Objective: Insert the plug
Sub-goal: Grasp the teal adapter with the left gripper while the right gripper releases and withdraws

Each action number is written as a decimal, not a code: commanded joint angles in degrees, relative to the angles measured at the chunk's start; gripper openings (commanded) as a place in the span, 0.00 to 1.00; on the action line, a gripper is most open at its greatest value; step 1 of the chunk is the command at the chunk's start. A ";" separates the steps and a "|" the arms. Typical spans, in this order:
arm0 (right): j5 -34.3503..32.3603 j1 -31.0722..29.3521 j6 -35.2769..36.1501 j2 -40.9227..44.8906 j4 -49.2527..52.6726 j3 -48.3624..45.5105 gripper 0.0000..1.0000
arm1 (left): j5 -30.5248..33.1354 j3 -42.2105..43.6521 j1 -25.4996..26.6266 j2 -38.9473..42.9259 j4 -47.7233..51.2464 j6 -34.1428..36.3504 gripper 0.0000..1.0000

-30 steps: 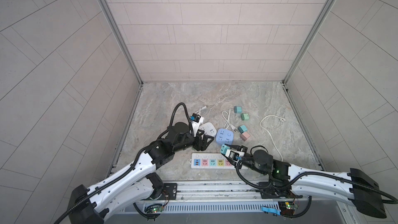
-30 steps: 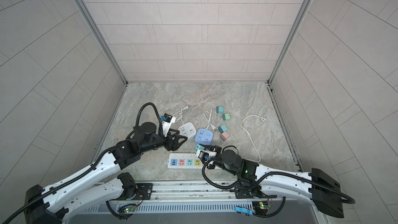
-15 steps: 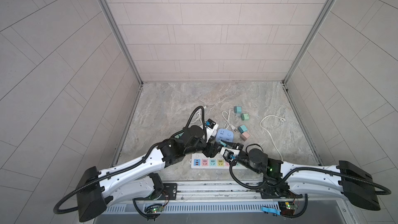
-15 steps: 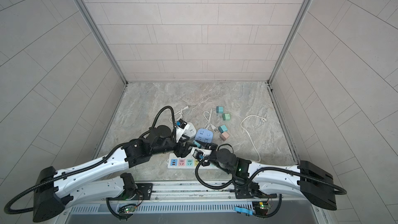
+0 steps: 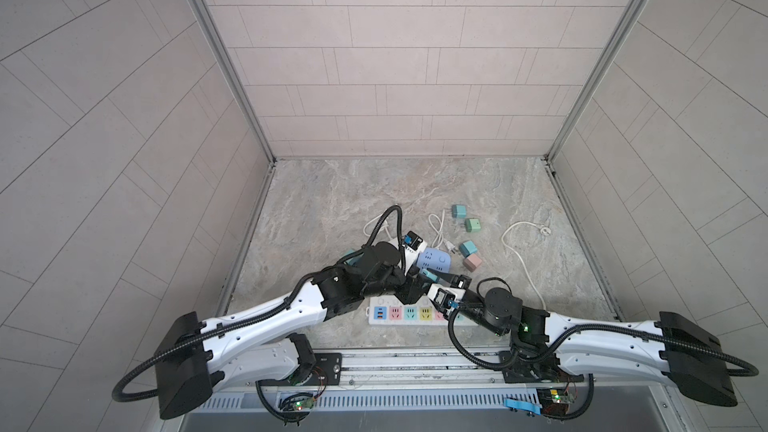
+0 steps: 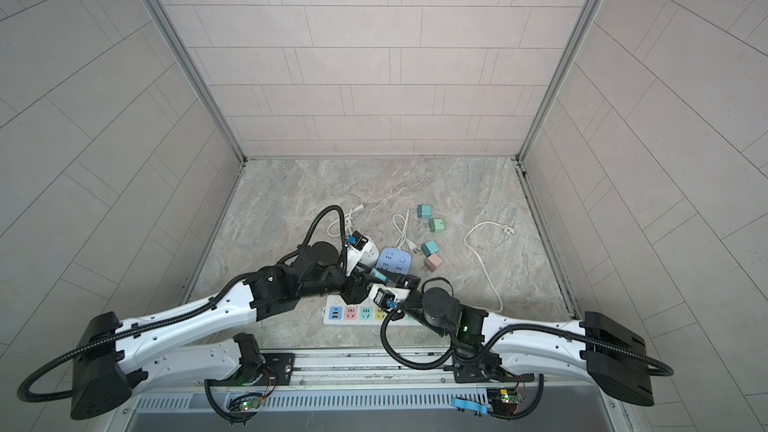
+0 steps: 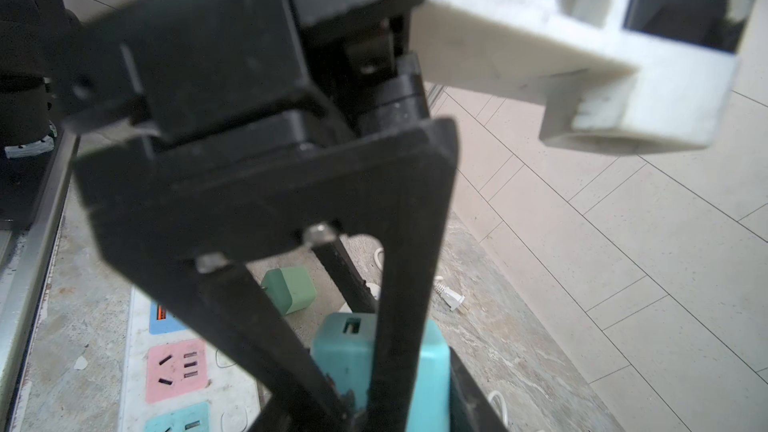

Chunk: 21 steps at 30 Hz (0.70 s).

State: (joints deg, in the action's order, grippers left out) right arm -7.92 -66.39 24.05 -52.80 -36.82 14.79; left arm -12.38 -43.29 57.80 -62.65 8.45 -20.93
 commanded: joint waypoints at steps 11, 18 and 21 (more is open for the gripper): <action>-0.95 -0.49 1.17 3.31 -0.19 1.03 0.06 | -0.62 -3.03 1.48 -2.91 0.20 0.93 0.44; -1.10 -0.49 1.33 4.45 0.78 0.56 0.12 | -1.27 -3.96 1.95 -4.41 -0.08 1.45 0.27; -1.79 -0.49 1.43 4.47 1.71 0.68 0.25 | -2.01 -4.07 2.05 -4.98 -0.90 1.86 0.21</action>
State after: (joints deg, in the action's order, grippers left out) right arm -10.41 -66.48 25.82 -49.30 -33.89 14.76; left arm -13.69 -46.54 59.33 -66.70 7.01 -22.20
